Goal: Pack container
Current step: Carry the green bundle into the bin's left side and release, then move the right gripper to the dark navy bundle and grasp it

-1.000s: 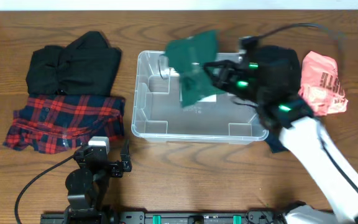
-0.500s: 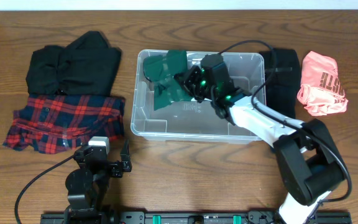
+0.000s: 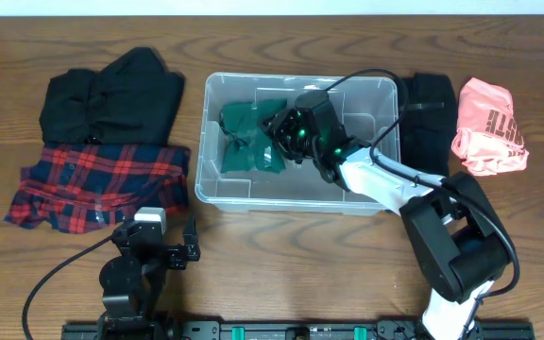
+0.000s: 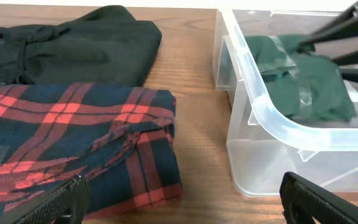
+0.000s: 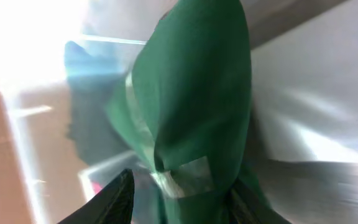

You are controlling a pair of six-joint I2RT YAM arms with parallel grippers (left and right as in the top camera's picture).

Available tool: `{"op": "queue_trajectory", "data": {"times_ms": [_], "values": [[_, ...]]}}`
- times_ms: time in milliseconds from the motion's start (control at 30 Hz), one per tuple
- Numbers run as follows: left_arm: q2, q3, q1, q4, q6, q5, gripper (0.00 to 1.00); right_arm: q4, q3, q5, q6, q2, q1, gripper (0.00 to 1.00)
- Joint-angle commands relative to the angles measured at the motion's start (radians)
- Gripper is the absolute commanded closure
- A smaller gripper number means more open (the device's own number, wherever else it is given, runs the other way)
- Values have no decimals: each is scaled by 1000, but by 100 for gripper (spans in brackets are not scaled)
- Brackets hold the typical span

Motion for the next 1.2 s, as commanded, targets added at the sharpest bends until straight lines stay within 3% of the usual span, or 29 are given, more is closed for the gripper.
{"op": "queue_trajectory", "data": {"times_ms": [0, 133, 267, 467, 567, 767, 900, 1167], "values": [[-6, -20, -4, 1, -5, 13, 2, -66, 11, 12, -226, -99, -55, 59], [-6, -20, -4, 2, -5, 13, 2, -237, 11, 50, -484, -248, -137, 59], [-6, -20, -4, 1, -5, 13, 2, -409, 11, 48, -700, -436, -246, 51], [-6, -20, -4, 2, -5, 13, 2, -627, 11, 40, -856, -701, -534, 24], [-6, -19, -4, 1, -5, 13, 2, -730, 11, 33, -887, -745, -721, 14], [-6, -20, -4, 2, -5, 13, 2, -883, -16, -34, -1040, -640, -961, 7], [-6, -20, -4, 2, -5, 13, 2, -893, -75, -57, -1090, -491, -976, 7], [-6, -20, -4, 1, -5, 13, 2, -741, -127, -167, -1129, -232, -968, 11]]}}
